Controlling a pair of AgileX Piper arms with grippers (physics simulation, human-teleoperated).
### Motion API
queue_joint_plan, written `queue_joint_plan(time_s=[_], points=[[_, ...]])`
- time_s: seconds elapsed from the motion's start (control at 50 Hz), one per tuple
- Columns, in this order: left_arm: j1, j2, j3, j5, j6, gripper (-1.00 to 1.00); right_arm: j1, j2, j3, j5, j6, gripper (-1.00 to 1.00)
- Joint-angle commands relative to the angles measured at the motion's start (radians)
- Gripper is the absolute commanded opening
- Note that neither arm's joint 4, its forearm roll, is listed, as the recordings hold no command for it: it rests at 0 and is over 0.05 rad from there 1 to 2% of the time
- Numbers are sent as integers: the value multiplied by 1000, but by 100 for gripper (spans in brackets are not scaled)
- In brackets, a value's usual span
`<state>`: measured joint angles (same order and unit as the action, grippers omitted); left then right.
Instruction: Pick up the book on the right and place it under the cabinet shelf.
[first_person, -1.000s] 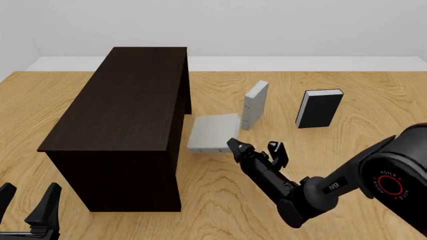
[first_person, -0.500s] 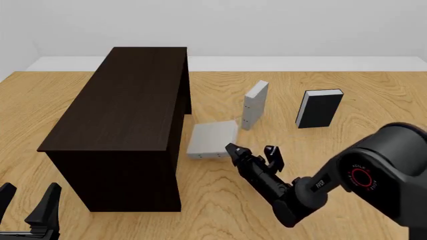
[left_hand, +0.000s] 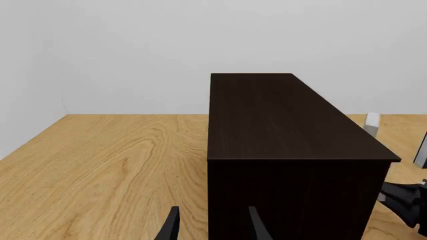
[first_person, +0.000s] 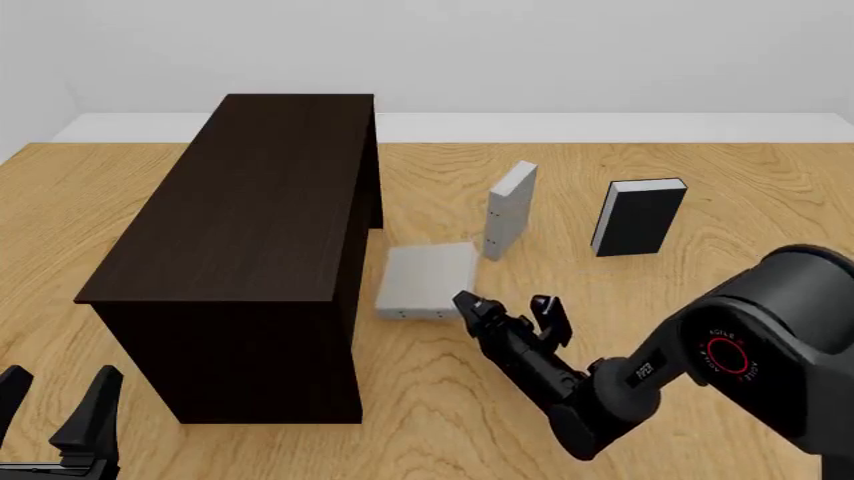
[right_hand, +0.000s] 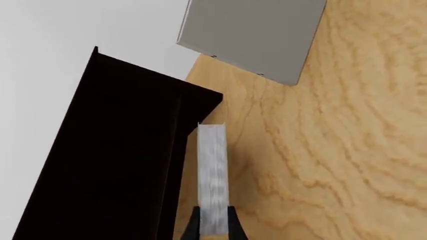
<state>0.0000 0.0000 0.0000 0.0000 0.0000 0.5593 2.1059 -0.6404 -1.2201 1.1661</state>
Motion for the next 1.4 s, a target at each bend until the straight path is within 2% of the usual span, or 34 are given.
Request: queue_joint_plan(time_s=[0.02, 0.22, 0.24, 0.42, 0.66, 0.82, 0.88, 0.92, 0.94, 0.96, 1.0, 1.02, 1.04, 1.06, 1.12, 1.14, 1.16, 1.18, 1.2, 1.26, 1.32, 1.34, 1.36, 1.38, 1.4], points=[[0, 0, 0, 0, 0, 100, -6, -21, 53, 0, -22, -100], [0, 0, 0, 0, 0, 100, -8, -59, 96, 0, -49, -100], [0, 0, 0, 0, 0, 100, -6, -64, 100, 0, -55, 100], [0, 0, 0, 0, 0, 100, -9, -98, 126, 0, -77, 100], [0, 0, 0, 0, 0, 100, -14, -105, 130, 0, -80, 100], [0, 0, 0, 0, 0, 100, -32, -153, 177, 0, -133, 100], [0, 0, 0, 0, 0, 100, -49, -176, 210, 0, -190, 100], [0, 0, 0, 0, 0, 100, -84, -186, 244, 0, -298, 100], [0, 0, 0, 0, 0, 100, -78, -192, 245, 0, -289, 100], [0, 0, 0, 0, 0, 100, -95, -193, 258, 0, -335, 100], [0, 0, 0, 0, 0, 100, -96, -204, 264, 0, -339, 100], [0, 0, 0, 0, 0, 100, -117, -210, 280, 1, -389, 100], [0, 0, 0, 0, 0, 100, -118, -211, 281, 1, -389, 100], [0, 0, 0, 0, 0, 100, -137, -222, 296, 4, -432, 100], [0, 0, 0, 0, 0, 100, -154, -288, 301, 66, -477, 100], [0, 0, 0, 0, 0, 100, -169, -349, 293, 139, -541, 100], [0, 0, 0, 0, 0, 100, -171, -363, 291, 154, -548, 100], [0, 0, 0, 0, 0, 100, -182, -409, 283, 210, -596, 100], [0, 0, 0, 0, 0, 100, -177, -431, 283, 223, -596, 100], [0, 0, 0, 0, 0, 100, -192, -472, 269, 285, -645, 100], [0, 0, 0, 0, 0, 100, -215, -529, 251, 367, -736, 100], [0, 0, 0, 0, 0, 100, -214, -533, 248, 376, -733, 100], [0, 0, 0, 0, 0, 100, -227, -554, 232, 423, -784, 100], [0, 0, 0, 0, 0, 100, -225, -573, 229, 436, -799, 100], [0, 0, 0, 0, 0, 100, -219, -569, 224, 440, -788, 100]])
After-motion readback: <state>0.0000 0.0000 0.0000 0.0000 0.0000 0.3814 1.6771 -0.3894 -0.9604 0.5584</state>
